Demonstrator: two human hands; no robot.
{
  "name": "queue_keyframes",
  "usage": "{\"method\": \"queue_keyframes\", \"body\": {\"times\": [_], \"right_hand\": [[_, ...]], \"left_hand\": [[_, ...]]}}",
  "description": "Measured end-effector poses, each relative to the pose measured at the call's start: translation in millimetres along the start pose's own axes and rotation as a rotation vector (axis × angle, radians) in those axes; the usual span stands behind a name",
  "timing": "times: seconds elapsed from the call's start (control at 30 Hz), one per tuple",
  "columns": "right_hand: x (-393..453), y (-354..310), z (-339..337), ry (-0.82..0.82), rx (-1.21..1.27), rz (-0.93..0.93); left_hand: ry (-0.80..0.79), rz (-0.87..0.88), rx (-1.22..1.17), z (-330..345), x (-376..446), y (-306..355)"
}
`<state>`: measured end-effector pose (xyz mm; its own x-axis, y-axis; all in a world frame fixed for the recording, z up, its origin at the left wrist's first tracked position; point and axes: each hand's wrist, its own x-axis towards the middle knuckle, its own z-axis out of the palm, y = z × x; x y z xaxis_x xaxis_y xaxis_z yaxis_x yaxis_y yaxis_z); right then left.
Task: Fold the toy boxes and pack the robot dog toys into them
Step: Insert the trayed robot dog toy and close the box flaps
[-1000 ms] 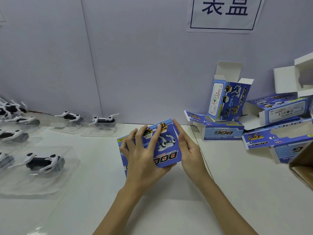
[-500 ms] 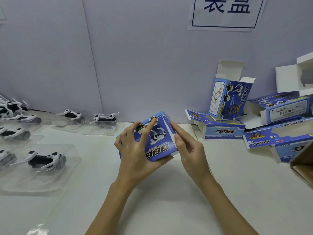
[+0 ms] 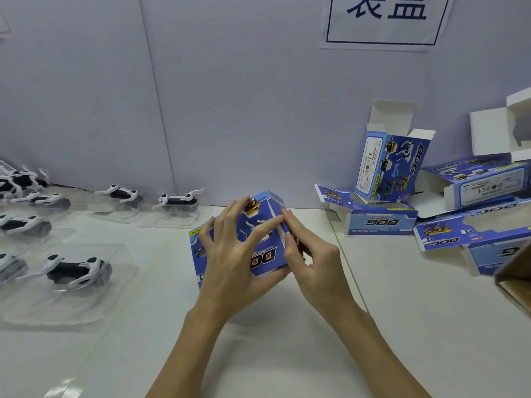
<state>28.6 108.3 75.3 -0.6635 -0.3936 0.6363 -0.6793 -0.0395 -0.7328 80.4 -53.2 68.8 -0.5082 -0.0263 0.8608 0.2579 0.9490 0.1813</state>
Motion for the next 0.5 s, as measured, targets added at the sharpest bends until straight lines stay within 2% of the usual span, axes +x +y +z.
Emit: {"method": "queue_keyframes", "body": {"times": [0.1, 0.33, 0.5], "right_hand": [[-0.1, -0.9, -0.3, -0.022, -0.064, -0.034], [-2.0, -1.8, 8.7, -0.082, 0.06, -0.015], [-7.9, 0.6, 15.8, -0.132, -0.093, -0.074]], "left_hand": [[0.038, 0.006, -0.009, -2.4, 1.1, -0.8], [0.09, -0.024, 0.019, -3.5, 0.1, -4.6], [0.106, -0.039, 0.011, 0.2, -1.1, -7.4]]}}
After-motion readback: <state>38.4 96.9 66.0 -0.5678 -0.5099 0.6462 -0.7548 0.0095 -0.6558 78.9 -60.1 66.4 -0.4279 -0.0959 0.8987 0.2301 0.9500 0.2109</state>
